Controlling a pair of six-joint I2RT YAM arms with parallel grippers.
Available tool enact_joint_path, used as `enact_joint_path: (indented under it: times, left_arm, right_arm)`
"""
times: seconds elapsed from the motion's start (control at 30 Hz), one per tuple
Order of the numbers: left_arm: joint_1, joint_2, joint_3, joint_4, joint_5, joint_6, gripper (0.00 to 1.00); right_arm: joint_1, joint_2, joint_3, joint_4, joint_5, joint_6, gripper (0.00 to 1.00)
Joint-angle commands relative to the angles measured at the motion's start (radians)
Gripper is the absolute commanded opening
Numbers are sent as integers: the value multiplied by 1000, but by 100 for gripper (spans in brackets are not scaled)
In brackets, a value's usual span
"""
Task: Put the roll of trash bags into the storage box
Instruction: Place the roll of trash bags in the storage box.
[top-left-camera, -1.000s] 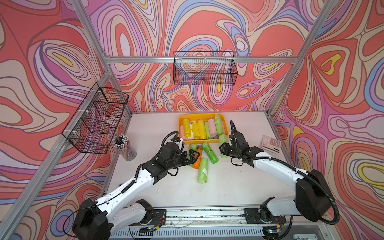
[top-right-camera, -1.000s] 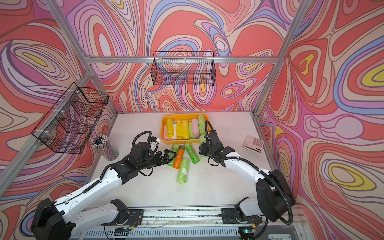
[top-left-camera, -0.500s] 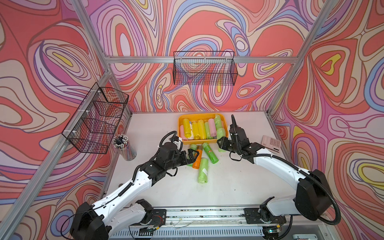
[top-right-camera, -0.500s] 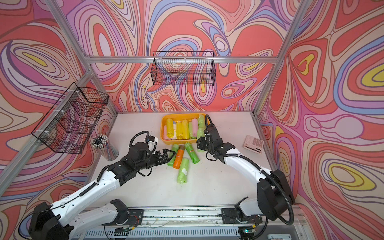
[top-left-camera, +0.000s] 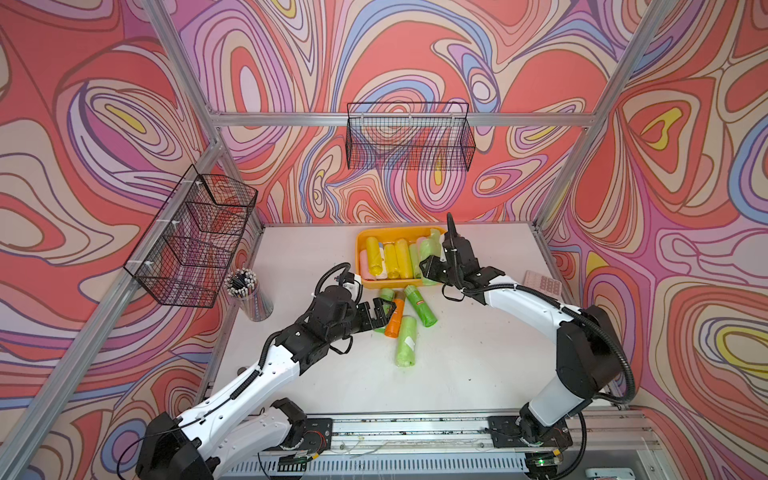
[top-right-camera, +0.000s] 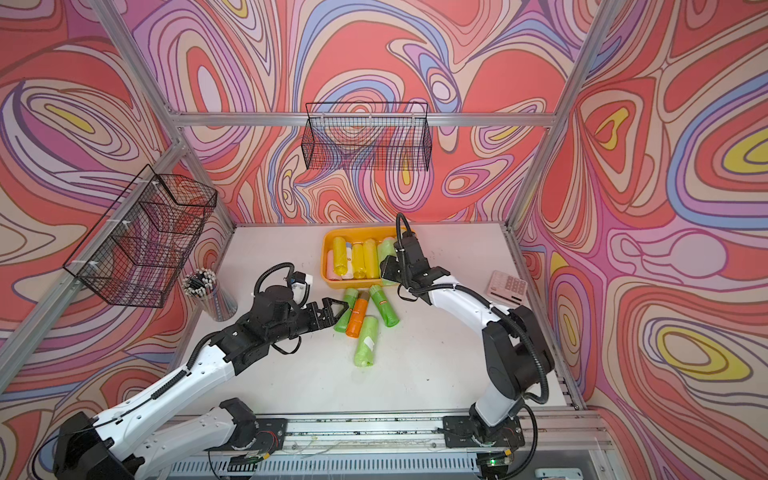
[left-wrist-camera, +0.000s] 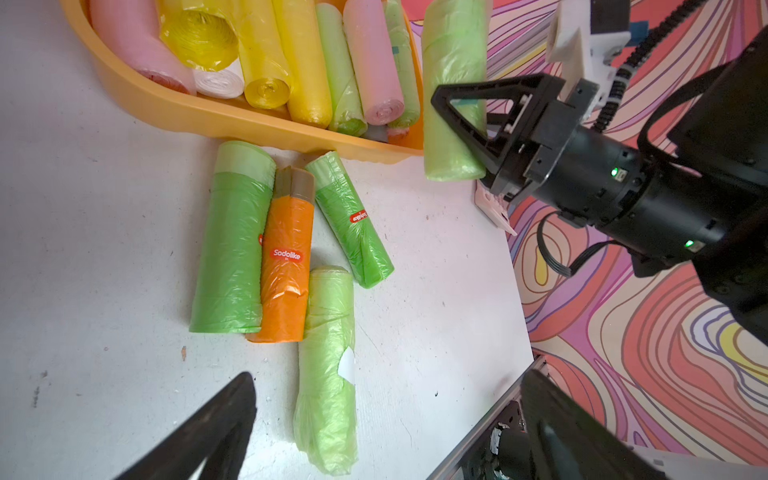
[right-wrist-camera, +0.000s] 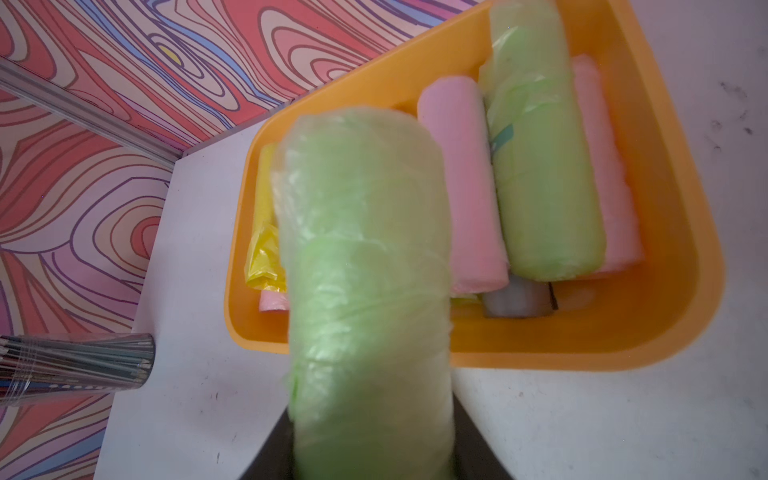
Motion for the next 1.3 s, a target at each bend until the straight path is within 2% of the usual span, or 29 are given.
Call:
enact_joint_path:
  times: [0.0, 0.43, 1.27]
  left_arm:
    - [-6, -25, -1, -26, -23, -5, 100]
    - [-5, -20, 2, -45, -40, 11, 100]
    - [-5, -16, -7, -63, -72, 17, 100]
  right_arm:
    - [6, 49, 56, 56, 2, -7, 27]
    - [50, 246, 228, 22, 95, -59, 26]
    - [55, 488, 480, -65, 260, -150, 26]
